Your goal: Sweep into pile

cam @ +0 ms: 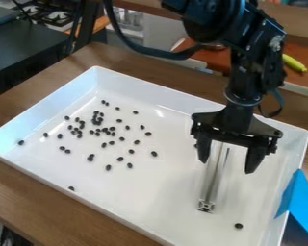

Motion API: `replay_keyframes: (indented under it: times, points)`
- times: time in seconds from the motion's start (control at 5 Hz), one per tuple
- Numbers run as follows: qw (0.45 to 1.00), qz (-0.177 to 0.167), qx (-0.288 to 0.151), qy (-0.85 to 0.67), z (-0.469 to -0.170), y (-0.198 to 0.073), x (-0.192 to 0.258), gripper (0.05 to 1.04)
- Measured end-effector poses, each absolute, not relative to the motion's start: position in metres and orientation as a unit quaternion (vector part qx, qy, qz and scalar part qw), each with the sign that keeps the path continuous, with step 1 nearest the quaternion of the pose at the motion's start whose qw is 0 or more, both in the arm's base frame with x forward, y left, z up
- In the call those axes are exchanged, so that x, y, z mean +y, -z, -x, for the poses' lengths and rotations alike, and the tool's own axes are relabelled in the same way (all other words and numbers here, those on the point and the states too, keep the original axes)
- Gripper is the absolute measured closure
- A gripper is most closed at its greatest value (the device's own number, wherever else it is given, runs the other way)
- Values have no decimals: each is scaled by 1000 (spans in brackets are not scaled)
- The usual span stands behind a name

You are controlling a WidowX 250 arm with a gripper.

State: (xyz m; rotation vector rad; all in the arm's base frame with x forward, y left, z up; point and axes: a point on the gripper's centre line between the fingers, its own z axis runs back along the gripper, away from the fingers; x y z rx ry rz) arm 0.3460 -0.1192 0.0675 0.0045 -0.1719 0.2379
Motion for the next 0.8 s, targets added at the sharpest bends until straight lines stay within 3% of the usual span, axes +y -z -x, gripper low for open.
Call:
replay_keyframes:
  times: [0.8]
  points:
    - [990,-12,-70,-123,-343,-59,-99,83]
